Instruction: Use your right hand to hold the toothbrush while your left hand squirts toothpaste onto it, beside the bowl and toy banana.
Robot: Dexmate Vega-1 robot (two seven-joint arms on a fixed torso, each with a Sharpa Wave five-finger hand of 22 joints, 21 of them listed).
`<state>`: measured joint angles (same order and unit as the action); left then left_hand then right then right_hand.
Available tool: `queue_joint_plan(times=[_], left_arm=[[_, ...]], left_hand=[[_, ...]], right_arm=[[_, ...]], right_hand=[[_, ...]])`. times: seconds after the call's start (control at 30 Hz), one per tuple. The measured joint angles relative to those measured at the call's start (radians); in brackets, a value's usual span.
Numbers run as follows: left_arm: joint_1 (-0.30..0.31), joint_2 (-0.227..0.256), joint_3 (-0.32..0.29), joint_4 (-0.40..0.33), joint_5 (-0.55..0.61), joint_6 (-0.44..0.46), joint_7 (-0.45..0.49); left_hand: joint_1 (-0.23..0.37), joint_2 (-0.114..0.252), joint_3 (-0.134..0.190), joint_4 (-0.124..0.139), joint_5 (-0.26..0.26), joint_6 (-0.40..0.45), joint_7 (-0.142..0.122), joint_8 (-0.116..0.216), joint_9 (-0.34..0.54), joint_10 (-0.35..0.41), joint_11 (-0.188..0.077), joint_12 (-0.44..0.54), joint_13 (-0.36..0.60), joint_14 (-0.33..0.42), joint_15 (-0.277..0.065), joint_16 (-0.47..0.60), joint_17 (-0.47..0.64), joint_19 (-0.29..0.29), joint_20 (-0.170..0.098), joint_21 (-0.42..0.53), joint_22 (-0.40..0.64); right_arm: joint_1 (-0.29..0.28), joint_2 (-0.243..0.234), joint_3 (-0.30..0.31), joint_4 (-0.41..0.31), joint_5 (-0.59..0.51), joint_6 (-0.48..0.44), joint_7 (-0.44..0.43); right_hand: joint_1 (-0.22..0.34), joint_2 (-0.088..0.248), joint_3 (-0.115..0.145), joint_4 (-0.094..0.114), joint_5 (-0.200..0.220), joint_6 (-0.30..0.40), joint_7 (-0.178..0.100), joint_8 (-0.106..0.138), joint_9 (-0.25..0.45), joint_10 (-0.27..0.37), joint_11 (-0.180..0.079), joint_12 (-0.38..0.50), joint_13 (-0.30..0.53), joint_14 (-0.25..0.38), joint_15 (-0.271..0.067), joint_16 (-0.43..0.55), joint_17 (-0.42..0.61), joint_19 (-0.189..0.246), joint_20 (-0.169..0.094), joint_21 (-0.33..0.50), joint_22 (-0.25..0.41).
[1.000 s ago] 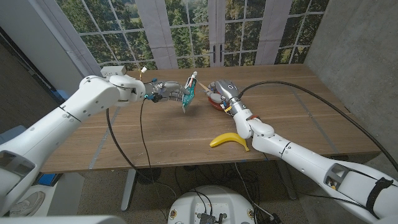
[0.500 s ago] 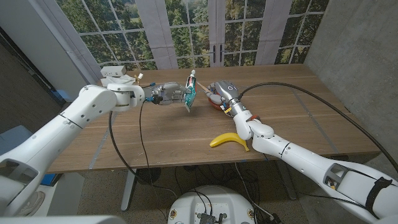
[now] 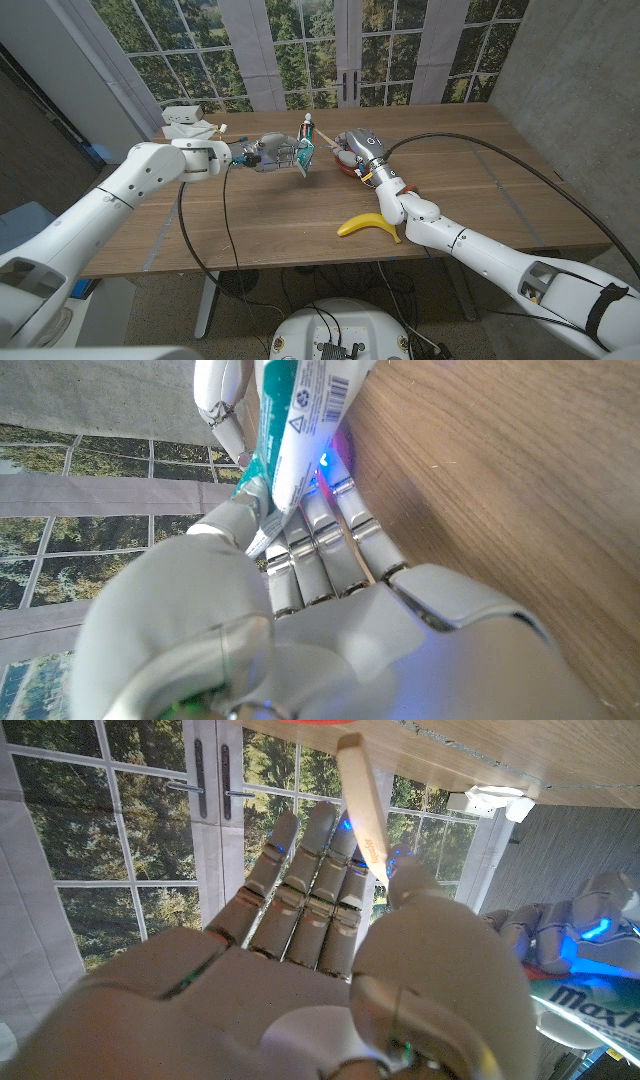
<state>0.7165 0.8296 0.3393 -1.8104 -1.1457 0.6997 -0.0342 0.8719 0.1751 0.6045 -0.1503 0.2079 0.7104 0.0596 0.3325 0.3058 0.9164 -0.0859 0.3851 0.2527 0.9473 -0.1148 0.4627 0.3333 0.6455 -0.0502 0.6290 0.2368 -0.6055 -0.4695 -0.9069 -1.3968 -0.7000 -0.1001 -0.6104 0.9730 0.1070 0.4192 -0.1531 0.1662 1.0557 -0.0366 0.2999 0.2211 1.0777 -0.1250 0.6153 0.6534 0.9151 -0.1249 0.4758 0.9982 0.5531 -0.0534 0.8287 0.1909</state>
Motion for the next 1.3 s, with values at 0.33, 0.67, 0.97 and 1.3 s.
queue_joint_plan(times=[0.33,0.67,0.97,1.3], left_arm=[[-0.029,0.004,0.028,0.03,-0.005,-0.003,-0.07],[-0.012,-0.013,0.012,0.028,-0.026,-0.025,-0.038],[0.017,-0.036,-0.016,0.016,-0.073,-0.037,0.038],[-0.001,-0.045,-0.008,0.03,-0.094,-0.028,0.064]], left_hand=[[-0.019,0.003,0.002,0.003,0.0,0.026,-0.009,-0.001,-0.008,0.034,0.005,0.005,-0.011,0.022,-0.003,-0.006,-0.005,0.012,-0.002,0.019,-0.004],[-0.042,0.013,0.012,0.003,-0.004,0.065,-0.024,-0.006,-0.014,0.079,0.015,0.015,-0.029,0.062,-0.003,0.004,-0.007,0.032,-0.01,0.049,-0.005],[-0.066,0.016,0.03,0.004,-0.007,0.093,-0.033,-0.003,-0.014,0.106,0.027,0.02,-0.04,0.096,-0.007,0.012,-0.006,0.044,-0.014,0.074,-0.01],[-0.072,0.012,0.054,-0.007,-0.008,0.11,-0.033,0.0,0.001,0.141,0.034,0.02,-0.049,0.123,-0.026,0.013,-0.001,0.056,-0.016,0.094,-0.01]], right_arm=[[0.006,0.005,-0.005,0.014,0.001,0.003,-0.002],[0.012,0.009,-0.009,0.022,0.006,0.005,-0.003],[0.018,0.013,-0.014,0.034,0.007,0.012,-0.003],[0.022,0.017,-0.018,0.044,0.01,0.016,-0.008]], right_hand=[[0.0,0.0,0.0,0.0,0.004,0.0,0.0,0.0,0.0,0.0,0.0,-0.001,0.002,0.0,0.0,-0.008,0.0,0.0,0.0,0.004,0.0],[0.0,0.0,-0.001,-0.001,0.004,0.0,0.0,0.0,0.0,0.0,0.0,-0.001,0.002,0.0,0.0,-0.008,0.005,-0.003,0.004,0.007,-0.005],[0.0,0.0,0.0,0.001,0.004,0.0,0.0,-0.001,-0.001,0.0,0.0,-0.001,0.002,0.005,-0.006,-0.009,0.005,-0.003,0.004,0.011,-0.005],[0.0,0.0,0.0,0.001,0.004,0.0,0.0,-0.004,-0.001,0.0,0.0,-0.005,0.002,0.005,-0.006,-0.015,0.009,-0.007,0.0,0.015,-0.005]])
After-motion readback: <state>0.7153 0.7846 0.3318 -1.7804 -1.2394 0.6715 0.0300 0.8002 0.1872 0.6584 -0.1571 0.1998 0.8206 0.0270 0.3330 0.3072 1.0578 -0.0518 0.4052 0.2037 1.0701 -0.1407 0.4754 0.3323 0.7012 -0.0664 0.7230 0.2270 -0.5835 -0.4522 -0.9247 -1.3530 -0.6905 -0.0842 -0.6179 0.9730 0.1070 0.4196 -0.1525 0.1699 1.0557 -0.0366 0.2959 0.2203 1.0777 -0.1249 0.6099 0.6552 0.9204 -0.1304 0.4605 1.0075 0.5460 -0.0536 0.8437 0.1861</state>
